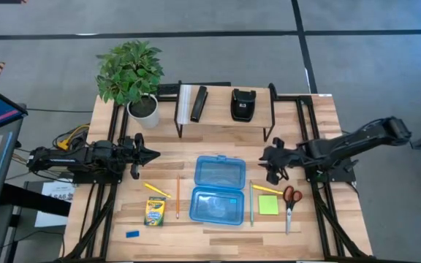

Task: Pack school essentials
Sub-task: Put the right yellow pen into the blue supply box

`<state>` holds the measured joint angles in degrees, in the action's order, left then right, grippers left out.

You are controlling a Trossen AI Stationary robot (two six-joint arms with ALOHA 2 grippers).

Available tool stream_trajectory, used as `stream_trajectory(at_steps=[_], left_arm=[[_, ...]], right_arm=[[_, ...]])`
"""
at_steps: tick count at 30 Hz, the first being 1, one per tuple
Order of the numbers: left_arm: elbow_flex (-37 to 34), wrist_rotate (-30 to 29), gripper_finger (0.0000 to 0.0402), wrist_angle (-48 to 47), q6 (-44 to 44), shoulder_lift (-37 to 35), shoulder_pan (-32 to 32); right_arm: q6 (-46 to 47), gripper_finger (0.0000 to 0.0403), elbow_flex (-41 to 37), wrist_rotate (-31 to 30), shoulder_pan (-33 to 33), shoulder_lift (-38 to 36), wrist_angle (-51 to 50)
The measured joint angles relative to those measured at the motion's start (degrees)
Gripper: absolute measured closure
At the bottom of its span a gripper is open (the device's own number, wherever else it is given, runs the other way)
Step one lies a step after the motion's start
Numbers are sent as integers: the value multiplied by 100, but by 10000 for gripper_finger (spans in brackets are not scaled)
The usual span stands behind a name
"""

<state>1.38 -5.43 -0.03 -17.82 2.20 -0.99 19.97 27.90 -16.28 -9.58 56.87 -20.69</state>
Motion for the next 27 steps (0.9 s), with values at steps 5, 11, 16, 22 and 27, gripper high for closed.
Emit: stream_trajectory(at_steps=[5, 11, 16, 22, 27], left_arm=[[0, -3, 401, 0, 0, 0, 1], [1, -61, 401, 10, -29, 0, 0], [1, -61, 401, 11, -129, 0, 2], [1, -61, 401, 11, -52, 0, 1], [0, -61, 401, 11, -74, 0, -1]], right_arm=[[549, 212, 0, 451, 152, 314, -38], [723, 201, 0, 1213, 296, 784, -363], [866, 210, 0, 1745, 184, 1161, -458], [870, 220, 385, 1871, -129, 1247, -528], [879, 227, 746, 1818, -484, 1386, -532]])
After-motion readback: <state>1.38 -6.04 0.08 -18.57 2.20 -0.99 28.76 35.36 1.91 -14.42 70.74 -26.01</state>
